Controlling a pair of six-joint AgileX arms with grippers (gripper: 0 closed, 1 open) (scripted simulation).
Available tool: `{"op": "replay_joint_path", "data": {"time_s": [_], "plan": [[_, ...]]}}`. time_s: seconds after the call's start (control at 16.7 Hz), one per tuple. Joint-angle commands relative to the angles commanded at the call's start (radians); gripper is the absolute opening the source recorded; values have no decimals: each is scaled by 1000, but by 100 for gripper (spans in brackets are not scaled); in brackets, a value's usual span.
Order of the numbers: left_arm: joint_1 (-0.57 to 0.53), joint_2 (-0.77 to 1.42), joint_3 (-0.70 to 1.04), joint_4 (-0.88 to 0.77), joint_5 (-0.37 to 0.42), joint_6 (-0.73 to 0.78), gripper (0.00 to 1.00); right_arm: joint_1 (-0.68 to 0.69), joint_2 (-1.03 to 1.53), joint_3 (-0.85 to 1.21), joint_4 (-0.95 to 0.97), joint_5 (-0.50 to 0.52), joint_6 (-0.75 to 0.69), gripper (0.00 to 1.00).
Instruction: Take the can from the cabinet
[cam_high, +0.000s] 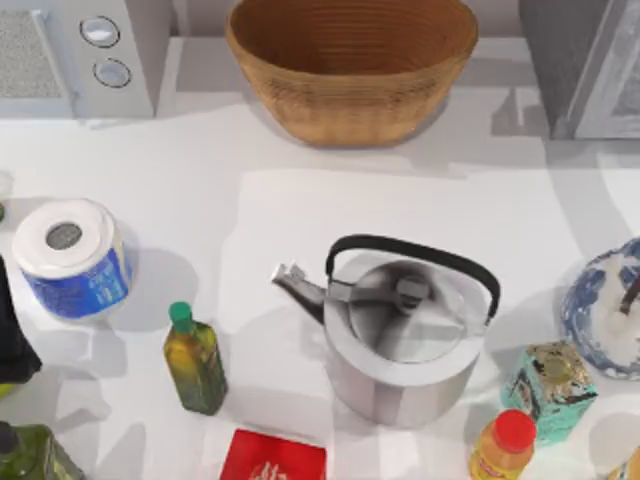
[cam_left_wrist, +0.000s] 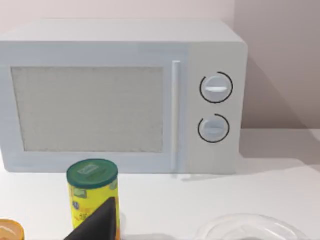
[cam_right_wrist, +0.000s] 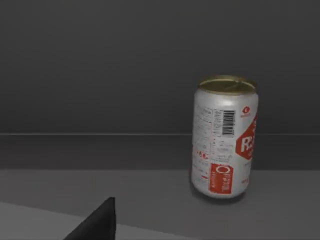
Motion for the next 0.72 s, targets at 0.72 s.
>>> {"op": "replay_joint_path", "data": {"time_s": [0.72], "plan": [[0,0,0,0,0,0,100,-23,81,19,72,-17,1,100]]}}
